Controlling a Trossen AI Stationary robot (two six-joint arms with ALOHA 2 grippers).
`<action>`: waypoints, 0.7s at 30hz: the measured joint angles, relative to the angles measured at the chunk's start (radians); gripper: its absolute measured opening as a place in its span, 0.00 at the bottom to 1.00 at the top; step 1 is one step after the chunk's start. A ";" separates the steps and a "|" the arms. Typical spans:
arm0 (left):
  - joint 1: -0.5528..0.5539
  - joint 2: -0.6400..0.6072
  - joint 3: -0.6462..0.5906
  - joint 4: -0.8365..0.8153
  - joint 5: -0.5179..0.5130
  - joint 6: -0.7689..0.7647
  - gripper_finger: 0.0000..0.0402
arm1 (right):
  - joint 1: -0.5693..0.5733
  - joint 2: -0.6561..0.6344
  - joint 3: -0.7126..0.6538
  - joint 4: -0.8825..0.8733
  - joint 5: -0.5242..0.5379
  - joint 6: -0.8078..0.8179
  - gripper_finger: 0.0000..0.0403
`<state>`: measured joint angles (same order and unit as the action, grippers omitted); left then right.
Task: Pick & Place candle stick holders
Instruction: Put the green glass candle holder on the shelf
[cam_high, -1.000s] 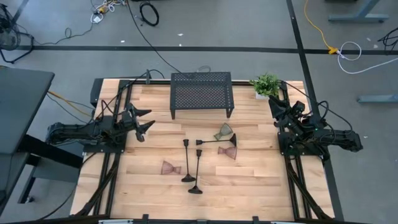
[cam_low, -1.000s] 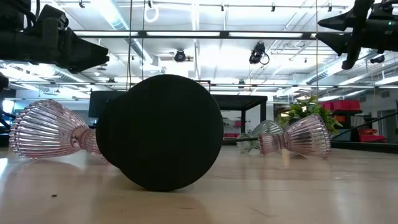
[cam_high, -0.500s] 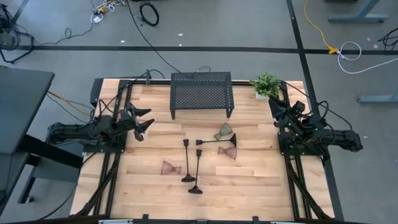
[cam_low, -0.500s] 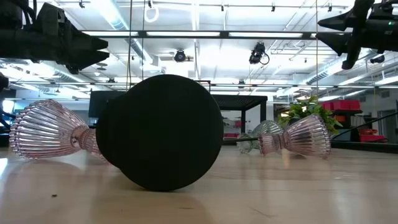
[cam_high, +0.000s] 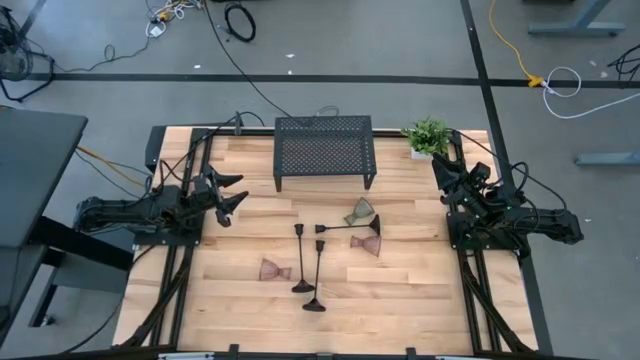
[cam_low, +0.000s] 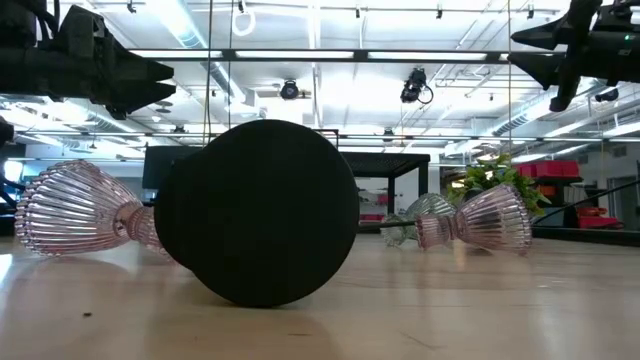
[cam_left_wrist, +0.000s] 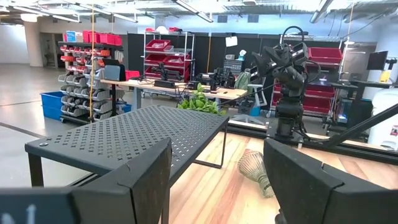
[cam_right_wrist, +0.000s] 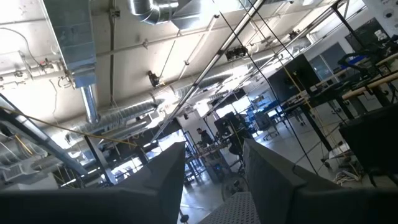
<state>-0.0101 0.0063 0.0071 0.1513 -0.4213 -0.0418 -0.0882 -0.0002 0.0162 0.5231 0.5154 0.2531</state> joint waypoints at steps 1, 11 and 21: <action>0.000 0.000 0.000 0.000 0.000 0.000 0.63 | 0.000 0.000 0.000 0.000 0.000 0.000 0.40; 0.000 0.000 0.000 -0.001 0.000 -0.057 0.63 | 0.000 0.000 0.000 0.086 0.069 0.003 0.40; 0.000 0.000 0.000 0.002 -0.003 -0.049 0.63 | 0.052 0.289 0.191 0.145 -0.400 0.128 0.40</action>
<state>-0.0100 0.0063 0.0074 0.1535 -0.4246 -0.0904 -0.0364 0.2892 0.2074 0.6680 0.1156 0.3809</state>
